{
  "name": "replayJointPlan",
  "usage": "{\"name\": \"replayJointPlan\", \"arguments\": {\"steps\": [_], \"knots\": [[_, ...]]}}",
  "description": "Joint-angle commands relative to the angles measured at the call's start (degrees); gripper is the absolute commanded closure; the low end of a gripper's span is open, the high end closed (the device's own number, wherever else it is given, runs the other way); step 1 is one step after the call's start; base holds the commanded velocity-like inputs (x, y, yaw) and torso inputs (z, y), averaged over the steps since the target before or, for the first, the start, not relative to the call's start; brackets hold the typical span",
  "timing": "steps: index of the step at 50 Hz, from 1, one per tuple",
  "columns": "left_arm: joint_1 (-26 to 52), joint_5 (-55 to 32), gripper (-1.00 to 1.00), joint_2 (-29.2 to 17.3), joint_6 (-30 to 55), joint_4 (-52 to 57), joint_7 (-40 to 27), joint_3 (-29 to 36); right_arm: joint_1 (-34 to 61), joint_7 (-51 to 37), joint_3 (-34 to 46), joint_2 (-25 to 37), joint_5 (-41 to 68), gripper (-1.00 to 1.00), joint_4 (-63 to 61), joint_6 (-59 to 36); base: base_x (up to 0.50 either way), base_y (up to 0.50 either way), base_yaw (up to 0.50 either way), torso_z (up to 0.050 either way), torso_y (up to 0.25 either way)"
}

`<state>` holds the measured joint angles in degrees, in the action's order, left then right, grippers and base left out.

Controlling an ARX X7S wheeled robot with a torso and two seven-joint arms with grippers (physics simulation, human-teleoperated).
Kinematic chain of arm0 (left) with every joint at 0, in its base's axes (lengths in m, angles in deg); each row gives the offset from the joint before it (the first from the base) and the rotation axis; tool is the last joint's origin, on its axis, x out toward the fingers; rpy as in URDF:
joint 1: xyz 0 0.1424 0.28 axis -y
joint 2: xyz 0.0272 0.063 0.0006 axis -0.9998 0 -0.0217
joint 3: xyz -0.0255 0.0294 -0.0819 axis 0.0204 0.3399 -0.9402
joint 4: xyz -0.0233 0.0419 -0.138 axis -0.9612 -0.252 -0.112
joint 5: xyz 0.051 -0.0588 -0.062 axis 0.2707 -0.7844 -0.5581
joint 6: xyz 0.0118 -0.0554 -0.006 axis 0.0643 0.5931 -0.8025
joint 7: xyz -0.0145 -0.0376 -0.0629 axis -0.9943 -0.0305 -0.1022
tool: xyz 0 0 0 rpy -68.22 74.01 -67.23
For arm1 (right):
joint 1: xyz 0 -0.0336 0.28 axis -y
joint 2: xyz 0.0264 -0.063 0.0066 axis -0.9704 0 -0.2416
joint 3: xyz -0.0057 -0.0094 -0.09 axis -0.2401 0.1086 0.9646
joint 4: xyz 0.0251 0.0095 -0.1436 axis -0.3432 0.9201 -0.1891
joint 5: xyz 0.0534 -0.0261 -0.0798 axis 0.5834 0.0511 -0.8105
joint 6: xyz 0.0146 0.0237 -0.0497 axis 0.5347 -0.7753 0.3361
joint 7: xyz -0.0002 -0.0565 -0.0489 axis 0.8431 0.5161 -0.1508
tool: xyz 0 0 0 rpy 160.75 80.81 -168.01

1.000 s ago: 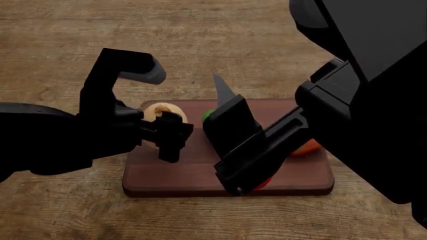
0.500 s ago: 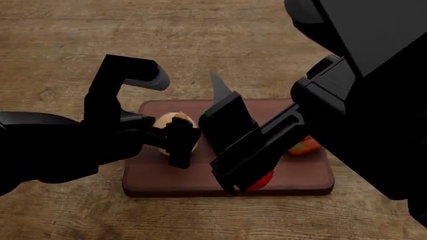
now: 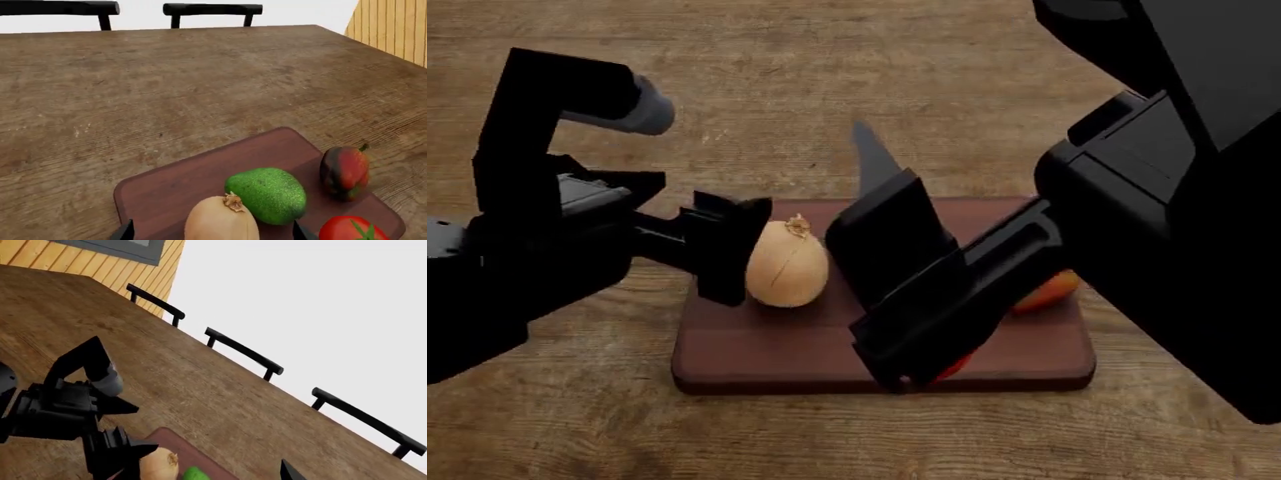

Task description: Place the avocado, onion, tomato and bell pepper on the cutting board.

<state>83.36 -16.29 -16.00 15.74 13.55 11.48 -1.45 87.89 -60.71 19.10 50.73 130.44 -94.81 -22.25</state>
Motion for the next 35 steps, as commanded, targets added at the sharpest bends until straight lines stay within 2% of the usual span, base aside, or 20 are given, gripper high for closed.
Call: {"name": "replayJointPlan", "arguments": {"steps": [1, 8, 19, 26, 35], "knots": [[1.0, -2.2, -1.0, -11.7, -1.8, 16.9, -7.9, -4.2, 5.2, -6.6, -0.4, 2.3, 8.1, -1.0, -2.4, 0.6, 0.0, 0.0, 0.0, 0.0, 0.0], [2.3, -5.5, -1.0, -18.7, -3.0, 26.6, -11.2, -7.5, 9.5, -10.8, -0.4, 3.4, 13.7, -1.0, -3.8, 1.0, 0.0, 0.0, 0.0, 0.0, 0.0], [4.9, -11.7, -1.0, -28.8, -5.7, 37.6, -11.8, -13.4, 11.6, -15.5, -1.8, 6.1, 19.4, -1.0, -8.0, 4.9, 0.0, 0.0, 0.0, 0.0, 0.0], [7.0, -16.1, -1.0, -33.7, -7.6, 42.2, -12.2, -17.0, 14.3, -18.3, -2.8, 7.0, 23.2, -1.0, -10.2, 6.8, 0.0, 0.0, 0.0, 0.0, 0.0], [9.8, -24.1, -1.0, -41.5, -11.7, 50.3, -12.1, -22.2, 23.5, -27.2, -2.7, 7.1, 33.5, -1.0, -13.2, 10.3, 0.0, 0.0, 0.0, 0.0, 0.0]]}}
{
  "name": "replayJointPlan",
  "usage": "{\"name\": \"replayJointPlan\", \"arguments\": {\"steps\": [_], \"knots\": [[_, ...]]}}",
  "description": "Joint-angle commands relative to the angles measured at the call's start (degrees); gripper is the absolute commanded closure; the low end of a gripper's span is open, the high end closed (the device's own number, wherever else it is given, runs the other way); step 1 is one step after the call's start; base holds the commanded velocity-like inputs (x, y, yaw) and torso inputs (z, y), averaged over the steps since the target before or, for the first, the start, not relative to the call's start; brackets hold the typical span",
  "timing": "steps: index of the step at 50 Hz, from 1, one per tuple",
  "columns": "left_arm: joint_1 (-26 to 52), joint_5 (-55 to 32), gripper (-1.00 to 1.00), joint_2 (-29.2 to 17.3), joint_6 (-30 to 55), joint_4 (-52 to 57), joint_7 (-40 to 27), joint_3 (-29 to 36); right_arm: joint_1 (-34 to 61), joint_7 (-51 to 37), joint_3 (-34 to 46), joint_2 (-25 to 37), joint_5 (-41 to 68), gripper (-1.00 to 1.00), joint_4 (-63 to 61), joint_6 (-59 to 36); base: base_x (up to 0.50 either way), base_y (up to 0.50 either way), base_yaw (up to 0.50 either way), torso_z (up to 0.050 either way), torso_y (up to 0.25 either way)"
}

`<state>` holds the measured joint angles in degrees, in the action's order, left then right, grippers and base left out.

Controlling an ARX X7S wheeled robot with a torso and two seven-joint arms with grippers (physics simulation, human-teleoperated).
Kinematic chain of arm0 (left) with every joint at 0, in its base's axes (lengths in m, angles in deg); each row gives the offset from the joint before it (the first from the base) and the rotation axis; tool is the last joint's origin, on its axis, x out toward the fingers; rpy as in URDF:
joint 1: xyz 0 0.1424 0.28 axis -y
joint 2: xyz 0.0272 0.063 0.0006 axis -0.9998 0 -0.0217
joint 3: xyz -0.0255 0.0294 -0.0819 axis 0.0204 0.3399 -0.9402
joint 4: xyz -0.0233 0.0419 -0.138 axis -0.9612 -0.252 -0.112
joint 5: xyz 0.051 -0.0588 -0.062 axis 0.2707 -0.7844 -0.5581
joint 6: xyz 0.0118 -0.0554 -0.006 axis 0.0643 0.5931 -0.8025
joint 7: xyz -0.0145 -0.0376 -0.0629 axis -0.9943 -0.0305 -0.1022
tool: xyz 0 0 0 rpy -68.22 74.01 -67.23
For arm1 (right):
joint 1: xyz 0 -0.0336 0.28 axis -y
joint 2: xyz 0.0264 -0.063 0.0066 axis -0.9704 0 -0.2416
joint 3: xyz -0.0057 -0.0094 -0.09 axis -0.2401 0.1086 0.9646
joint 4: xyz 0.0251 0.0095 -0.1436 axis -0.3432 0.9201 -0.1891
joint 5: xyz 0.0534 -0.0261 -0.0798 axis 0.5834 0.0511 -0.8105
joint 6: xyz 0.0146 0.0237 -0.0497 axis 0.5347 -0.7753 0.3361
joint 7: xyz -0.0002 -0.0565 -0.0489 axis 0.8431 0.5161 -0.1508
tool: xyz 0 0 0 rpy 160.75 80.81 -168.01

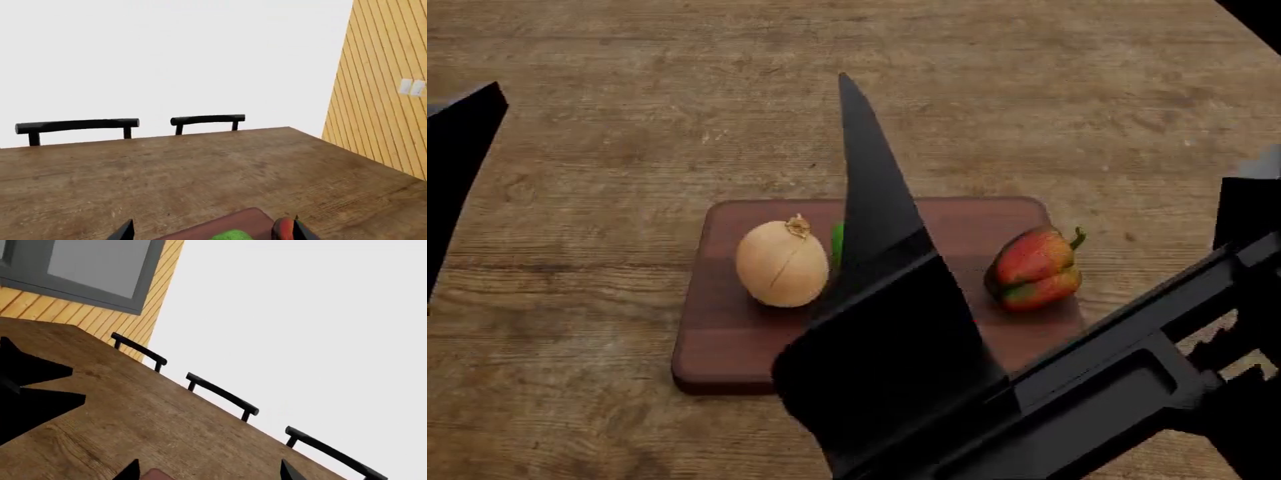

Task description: Place the avocado, onion, tomato and bell pepper on the cutting board.

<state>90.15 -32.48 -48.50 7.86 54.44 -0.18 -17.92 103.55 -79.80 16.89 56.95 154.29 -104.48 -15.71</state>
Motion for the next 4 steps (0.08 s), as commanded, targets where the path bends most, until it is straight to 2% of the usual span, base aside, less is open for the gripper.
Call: {"name": "replayJointPlan", "arguments": {"steps": [1, 4], "knots": [[3.3, -8.6, -1.0, -9.8, -4.1, 9.8, -0.2, -6.2, 8.9, -9.2, -0.3, 0.7, 10.9, -1.0, -4.0, 4.2, 0.0, 0.0, 0.0, 0.0, 0.0], [4.9, -11.9, -1.0, -13.1, -4.9, 11.8, 0.5, -8.3, 13.4, -13.6, 0.2, 0.0, 15.6, -1.0, -5.1, 5.8, 0.0, 0.0, 0.0, 0.0, 0.0]]}}
